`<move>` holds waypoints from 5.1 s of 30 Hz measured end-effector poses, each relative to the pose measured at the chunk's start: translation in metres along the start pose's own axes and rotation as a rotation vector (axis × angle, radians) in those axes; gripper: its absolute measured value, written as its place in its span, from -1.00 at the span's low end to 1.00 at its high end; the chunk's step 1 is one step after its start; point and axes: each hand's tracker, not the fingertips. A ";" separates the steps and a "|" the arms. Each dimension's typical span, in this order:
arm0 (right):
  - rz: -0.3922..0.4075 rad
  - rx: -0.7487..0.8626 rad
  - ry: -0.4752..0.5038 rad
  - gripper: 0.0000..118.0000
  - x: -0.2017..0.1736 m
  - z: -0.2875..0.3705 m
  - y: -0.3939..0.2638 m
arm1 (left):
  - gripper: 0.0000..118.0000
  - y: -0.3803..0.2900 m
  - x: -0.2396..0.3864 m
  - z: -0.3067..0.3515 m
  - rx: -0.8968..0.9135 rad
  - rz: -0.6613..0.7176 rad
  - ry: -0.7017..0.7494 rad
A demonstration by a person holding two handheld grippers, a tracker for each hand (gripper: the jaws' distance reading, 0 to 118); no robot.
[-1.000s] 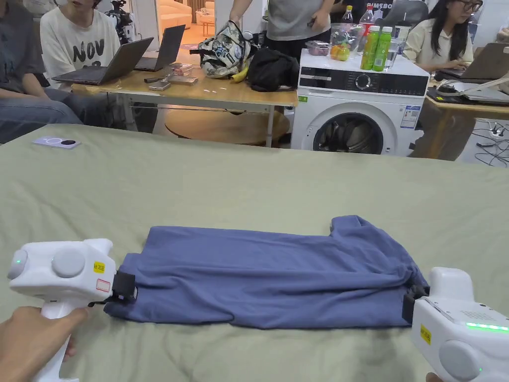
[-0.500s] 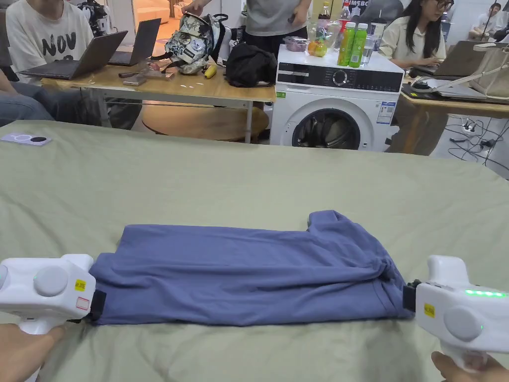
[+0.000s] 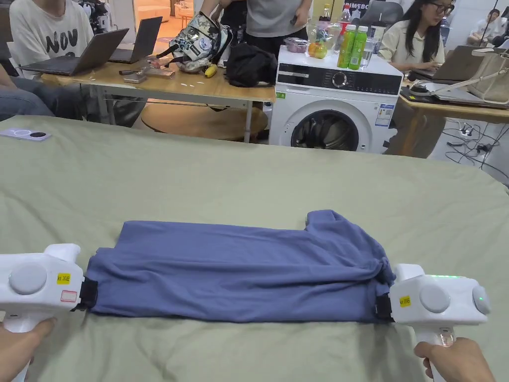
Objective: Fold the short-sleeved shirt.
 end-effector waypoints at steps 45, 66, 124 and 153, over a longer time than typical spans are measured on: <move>-0.111 0.232 -0.210 -0.30 -0.044 0.142 -0.087 | -0.58 -0.067 0.016 0.083 0.186 -0.033 -0.021; -0.081 0.499 -0.095 -1.00 -0.111 0.107 -0.023 | -1.00 0.017 0.039 0.050 0.352 -0.007 -0.042; -0.095 -0.175 -0.089 0.00 0.026 -0.075 0.100 | -1.00 0.094 0.037 -0.037 0.104 -0.034 -0.094; -0.091 0.193 -0.051 -1.00 0.003 0.130 0.016 | -1.00 0.028 0.014 0.073 0.232 -0.003 -0.155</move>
